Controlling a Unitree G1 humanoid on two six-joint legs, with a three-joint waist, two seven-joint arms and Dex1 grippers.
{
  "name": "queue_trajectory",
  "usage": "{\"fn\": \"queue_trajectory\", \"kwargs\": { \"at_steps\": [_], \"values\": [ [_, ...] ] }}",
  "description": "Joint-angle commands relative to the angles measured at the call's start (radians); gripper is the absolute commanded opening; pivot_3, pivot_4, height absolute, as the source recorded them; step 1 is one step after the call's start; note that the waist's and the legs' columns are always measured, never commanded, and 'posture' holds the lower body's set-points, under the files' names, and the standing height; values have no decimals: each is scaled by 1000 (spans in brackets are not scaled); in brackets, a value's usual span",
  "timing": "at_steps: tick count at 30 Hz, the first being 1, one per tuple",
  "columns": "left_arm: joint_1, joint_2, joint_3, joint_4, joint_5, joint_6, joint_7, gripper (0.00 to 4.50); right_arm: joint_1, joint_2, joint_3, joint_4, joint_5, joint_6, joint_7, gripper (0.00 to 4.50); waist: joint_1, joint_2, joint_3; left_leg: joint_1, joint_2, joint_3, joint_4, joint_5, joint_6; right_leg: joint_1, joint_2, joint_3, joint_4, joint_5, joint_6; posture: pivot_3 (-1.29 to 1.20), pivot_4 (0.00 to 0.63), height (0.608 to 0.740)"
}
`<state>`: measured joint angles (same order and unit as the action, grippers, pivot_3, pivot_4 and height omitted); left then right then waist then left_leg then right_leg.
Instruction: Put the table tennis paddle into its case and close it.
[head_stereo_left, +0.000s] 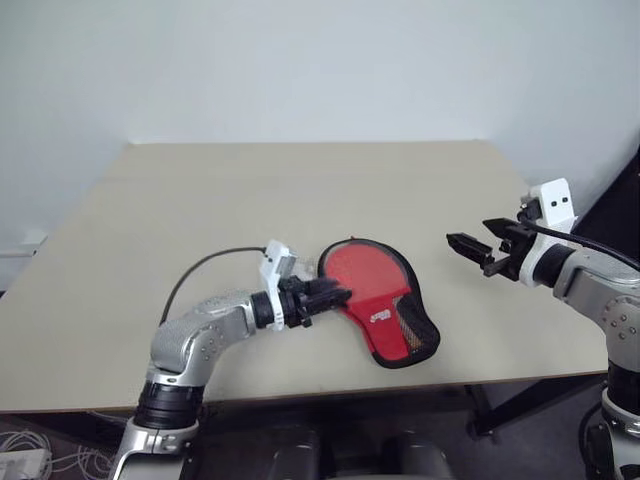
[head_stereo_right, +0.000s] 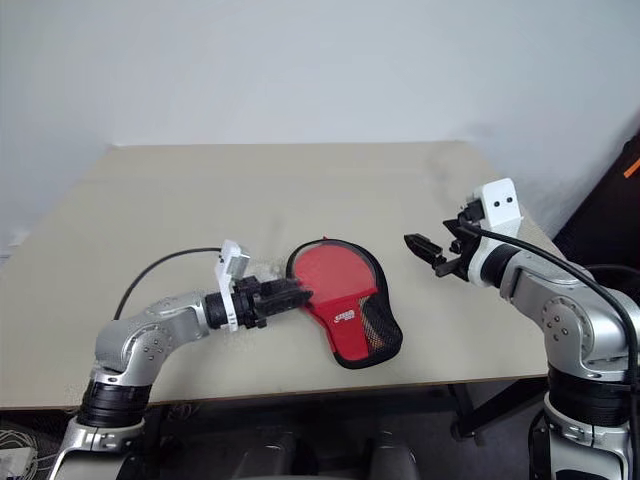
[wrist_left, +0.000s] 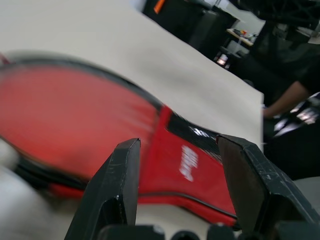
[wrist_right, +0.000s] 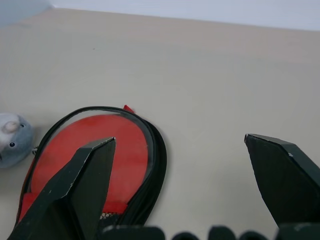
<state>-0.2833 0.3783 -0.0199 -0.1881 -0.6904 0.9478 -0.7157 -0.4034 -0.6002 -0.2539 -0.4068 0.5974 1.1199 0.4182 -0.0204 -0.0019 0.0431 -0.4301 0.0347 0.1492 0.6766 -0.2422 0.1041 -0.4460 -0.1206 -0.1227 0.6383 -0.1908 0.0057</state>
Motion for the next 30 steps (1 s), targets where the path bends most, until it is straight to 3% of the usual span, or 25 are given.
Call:
{"fn": "queue_trajectory", "kwargs": {
  "at_steps": [1, 5, 12, 18, 30],
  "values": [
    [-11, -21, -16, -35, -55, 94, 30, 3109, -17, 12, -10, -38, 16, -7, -14, 4500, 0, 0, 0, 0, 0, 0, 0, 0, 0, 0, 0, 0, 0, 0, 0, 0, 0, 715],
    [-23, -40, 10, -54, -75, 190, 113, 4459, -7, 24, -10, -57, 22, 1, -25, 4500, -1, 1, 0, 0, 0, 0, -1, 1, -1, 0, 1, 0, 0, 0, 0, 0, 0, 715],
    [-29, -41, 54, -78, -144, 338, 172, 4459, 15, 49, -15, -86, 31, 11, -56, 4500, -1, 1, 1, 0, 0, 0, 0, 0, 0, 0, 0, 0, 0, 0, 0, 0, 0, 715],
    [-60, -97, 121, -65, -226, 491, 224, 4459, 32, 70, -16, -101, 37, 11, -78, 4500, 0, 2, 1, 0, 0, -1, -1, 0, 0, 0, 0, -1, -1, 0, 0, 0, 0, 715],
    [-106, -186, 144, 61, -212, 560, 300, 4459, 33, 84, -20, -109, 47, 7, -106, 4500, 1, 3, 2, 0, 0, -1, -2, 1, -2, 0, 0, -1, -1, 0, 0, 0, 0, 715]
  ]
}}
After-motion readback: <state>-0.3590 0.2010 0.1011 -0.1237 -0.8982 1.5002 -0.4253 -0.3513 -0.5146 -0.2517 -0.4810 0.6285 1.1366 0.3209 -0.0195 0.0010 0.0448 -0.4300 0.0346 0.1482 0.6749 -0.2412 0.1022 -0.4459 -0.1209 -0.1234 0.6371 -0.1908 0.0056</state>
